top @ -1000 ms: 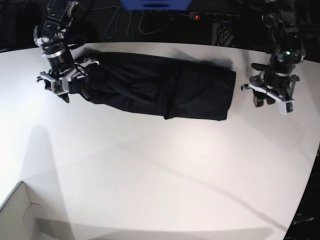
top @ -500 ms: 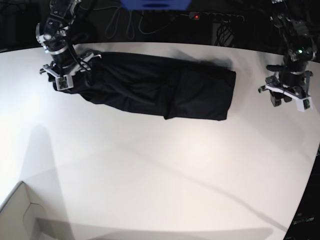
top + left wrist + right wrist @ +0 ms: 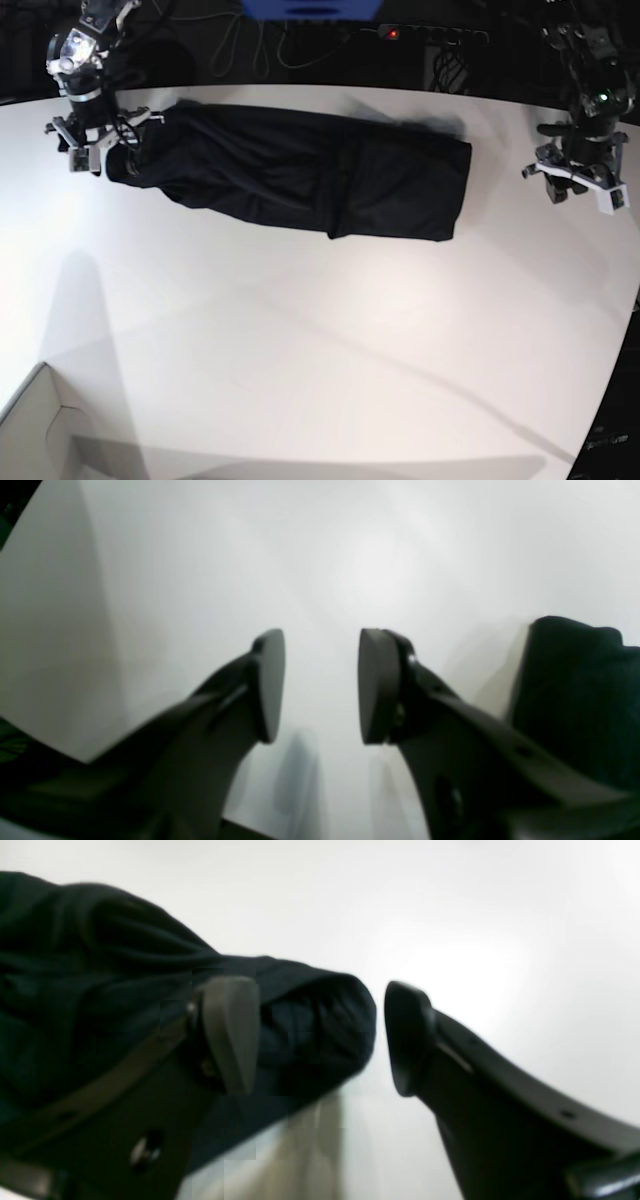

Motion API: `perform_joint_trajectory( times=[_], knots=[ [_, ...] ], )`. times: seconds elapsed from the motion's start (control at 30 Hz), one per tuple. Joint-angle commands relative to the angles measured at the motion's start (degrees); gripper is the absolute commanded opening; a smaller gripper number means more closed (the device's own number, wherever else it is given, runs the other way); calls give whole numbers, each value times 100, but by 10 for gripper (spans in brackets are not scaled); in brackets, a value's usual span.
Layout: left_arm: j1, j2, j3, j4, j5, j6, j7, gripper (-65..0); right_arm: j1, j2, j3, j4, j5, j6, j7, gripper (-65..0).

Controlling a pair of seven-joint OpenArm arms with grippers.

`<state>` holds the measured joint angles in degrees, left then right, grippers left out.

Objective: Layout the t-shirt on the table in an organized manner, then fold the t-shirt properly

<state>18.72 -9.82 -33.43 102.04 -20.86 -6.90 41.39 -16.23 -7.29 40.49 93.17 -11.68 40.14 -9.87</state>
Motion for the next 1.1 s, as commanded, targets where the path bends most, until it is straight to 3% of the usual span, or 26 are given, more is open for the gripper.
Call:
perform_joint_trajectory(
  times=[0.0,0.6,1.07],
  knots=[
    [-13,-68,-28,86,-28,-1,-125,-412,1,39,8,24,83,-14,121,-250],
    [-4,-59,-28,86,-2,-1,-125,-412,-17,-128,-238,-248,83,-14,121,-250],
    [-4,-59,-28,86,16,-1,-125,-412,-17,-128,-968,-310,83,-14,121,-255]
  ],
)
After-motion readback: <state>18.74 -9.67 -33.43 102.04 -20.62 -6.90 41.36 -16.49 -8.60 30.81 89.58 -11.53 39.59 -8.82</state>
